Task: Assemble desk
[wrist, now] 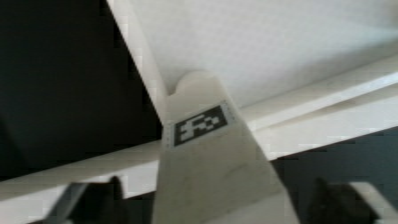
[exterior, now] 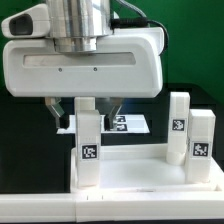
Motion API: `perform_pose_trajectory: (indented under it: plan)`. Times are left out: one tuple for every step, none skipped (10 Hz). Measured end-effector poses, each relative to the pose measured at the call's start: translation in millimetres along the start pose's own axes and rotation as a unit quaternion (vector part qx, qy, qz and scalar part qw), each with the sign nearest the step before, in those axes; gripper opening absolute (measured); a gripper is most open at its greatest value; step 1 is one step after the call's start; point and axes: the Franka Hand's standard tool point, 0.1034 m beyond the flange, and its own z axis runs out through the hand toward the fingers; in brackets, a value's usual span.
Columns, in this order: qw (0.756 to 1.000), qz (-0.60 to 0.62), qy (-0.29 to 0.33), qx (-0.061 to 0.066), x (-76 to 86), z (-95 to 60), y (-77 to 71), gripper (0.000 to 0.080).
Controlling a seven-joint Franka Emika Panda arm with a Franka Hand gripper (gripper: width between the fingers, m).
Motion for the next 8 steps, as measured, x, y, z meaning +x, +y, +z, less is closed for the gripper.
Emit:
perform_pose_trajectory:
  plan:
    - [0.999,0.043,0.0,0.0,-0.2,0.4,-0.1,0.0352]
    - [0.997,0.082,0.0,0.0,-0.2,0.6,0.0,0.0352]
    - [0.992,0.126,0.001,0.0,0.3,0.4,0.1,0.0284]
    - [0.976,0.219,0.008,-0.002,0.4,1.1,-0.2,0.0284]
    - [0.952,0.306,0.011,-0.003,-0.2,1.4,-0.4,0.0284]
    - [0.905,0.426,0.012,0.005,-0.6,2.4,-0.6,0.0284]
    - [0.85,0.526,0.003,0.02,0.5,1.8,2.4,0.0284]
    - [0.807,0.589,-0.009,0.031,1.4,1.7,5.1,0.0284]
